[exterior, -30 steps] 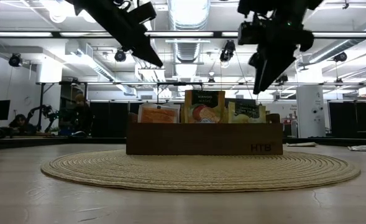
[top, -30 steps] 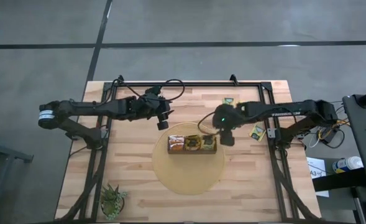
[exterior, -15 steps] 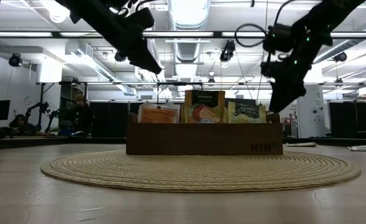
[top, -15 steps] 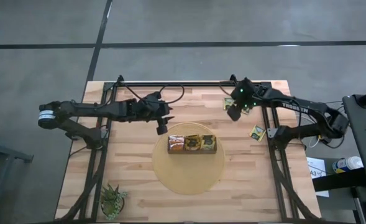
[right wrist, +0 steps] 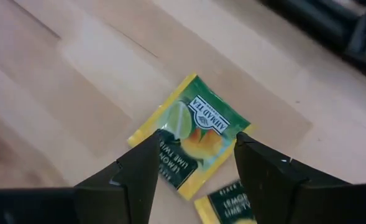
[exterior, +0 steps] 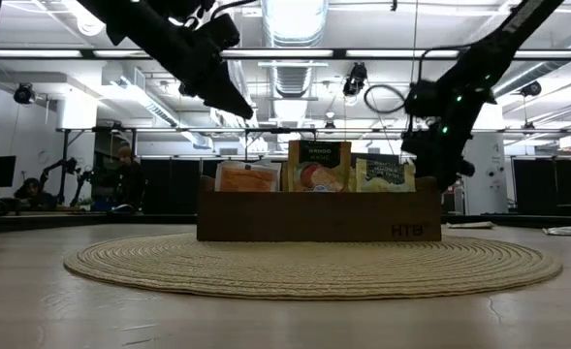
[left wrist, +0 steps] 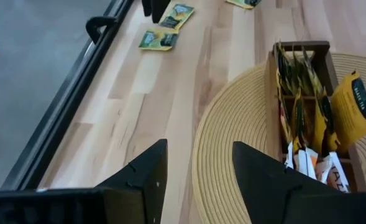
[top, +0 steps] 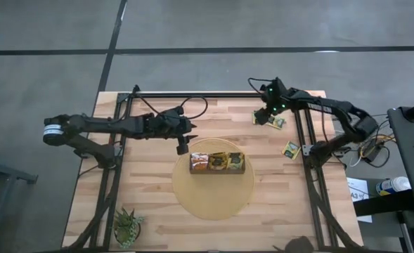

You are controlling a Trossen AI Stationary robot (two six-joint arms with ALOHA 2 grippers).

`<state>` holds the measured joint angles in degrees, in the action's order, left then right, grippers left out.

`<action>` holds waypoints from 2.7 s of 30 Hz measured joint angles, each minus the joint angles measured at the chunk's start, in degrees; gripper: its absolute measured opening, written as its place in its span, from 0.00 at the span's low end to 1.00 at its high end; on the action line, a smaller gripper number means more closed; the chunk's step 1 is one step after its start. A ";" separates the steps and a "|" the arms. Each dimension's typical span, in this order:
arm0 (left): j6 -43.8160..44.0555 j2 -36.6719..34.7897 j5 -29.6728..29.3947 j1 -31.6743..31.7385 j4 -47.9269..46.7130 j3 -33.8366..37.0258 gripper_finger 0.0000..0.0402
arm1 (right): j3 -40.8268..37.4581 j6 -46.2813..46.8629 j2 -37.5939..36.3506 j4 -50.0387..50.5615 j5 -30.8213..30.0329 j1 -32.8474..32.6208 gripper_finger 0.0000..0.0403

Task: Pick & Place Tea
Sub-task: Put the yellow tea bag into the right section of the wooden organizer

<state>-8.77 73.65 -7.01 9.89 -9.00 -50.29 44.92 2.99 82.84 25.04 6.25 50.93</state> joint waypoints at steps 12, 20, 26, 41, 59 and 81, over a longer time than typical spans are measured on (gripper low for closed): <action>0.96 -0.19 0.11 0.00 1.07 1.04 0.43 | 10.98 -1.60 20.50 3.36 -1.08 -1.01 0.49; 1.29 -0.94 0.13 0.00 1.07 1.04 0.43 | 16.64 -9.04 23.16 12.69 -4.62 -2.80 0.08; 1.44 -0.94 0.11 0.00 1.45 1.04 0.43 | 18.15 -15.62 19.68 15.73 -4.92 -5.65 0.03; 7.13 -0.96 5.33 0.00 18.79 1.04 0.43 | 14.78 -44.96 5.73 -3.89 -47.94 -37.90 0.02; 9.96 -0.96 8.99 -0.19 28.40 0.99 0.43 | 11.66 -78.33 4.55 -50.92 -61.95 -56.27 0.02; 11.96 -0.83 2.14 0.22 32.82 0.40 0.43 | 11.94 -79.72 6.28 -51.64 -61.69 -56.31 0.02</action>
<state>3.19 72.82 -4.86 10.11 23.83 -49.89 56.86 -76.73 89.12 -26.60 -55.44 -5.39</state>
